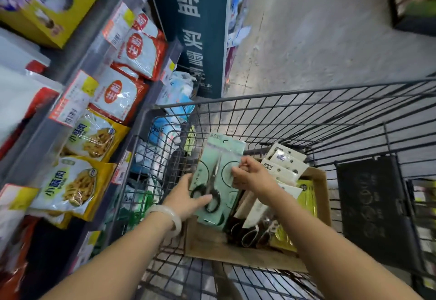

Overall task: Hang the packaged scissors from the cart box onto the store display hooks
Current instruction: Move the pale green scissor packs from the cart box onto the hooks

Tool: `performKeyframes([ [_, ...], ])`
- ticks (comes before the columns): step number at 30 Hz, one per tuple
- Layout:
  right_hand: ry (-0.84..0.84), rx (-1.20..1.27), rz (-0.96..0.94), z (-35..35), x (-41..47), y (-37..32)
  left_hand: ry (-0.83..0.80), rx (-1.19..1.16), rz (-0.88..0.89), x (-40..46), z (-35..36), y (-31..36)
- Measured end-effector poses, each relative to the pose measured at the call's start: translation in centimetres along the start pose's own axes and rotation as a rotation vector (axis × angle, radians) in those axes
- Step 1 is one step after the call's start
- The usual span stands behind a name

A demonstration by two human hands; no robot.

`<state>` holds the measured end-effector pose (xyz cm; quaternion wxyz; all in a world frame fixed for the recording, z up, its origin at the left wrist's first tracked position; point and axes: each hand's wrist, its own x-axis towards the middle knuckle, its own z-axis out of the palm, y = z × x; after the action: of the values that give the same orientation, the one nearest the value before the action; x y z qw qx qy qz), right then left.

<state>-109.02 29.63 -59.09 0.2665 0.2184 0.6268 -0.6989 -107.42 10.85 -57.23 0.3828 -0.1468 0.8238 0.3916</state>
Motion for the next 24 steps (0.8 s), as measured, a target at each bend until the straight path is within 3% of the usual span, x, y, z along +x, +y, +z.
performKeyframes([
  [3, -0.045, 0.008, -0.007, 0.5, -0.3, -2.1, 0.055, -0.218, -0.064, 0.3, -0.3, 0.9],
  [5, 0.040, -0.031, 0.042, 1.1, 0.4, -1.3, 0.079, -0.231, -0.108, 0.6, -0.2, 0.7],
  [8, 0.243, -0.280, 0.246, 1.6, 2.3, 3.7, 0.130, -0.196, -0.189, 0.8, 0.3, -0.4],
  [14, 0.246, -0.490, 0.562, 3.5, 4.3, 10.3, 0.160, -0.258, -0.278, 1.8, 0.8, -3.4],
  [19, 0.362, -0.530, 0.571, 4.1, 6.6, 11.2, 0.185, -0.263, -0.314, 2.6, 0.7, -4.6],
  [24, 0.294, -0.611, 0.483, 3.9, 6.0, 11.2, 0.187, -0.284, -0.347, 2.5, 0.7, -4.6],
])
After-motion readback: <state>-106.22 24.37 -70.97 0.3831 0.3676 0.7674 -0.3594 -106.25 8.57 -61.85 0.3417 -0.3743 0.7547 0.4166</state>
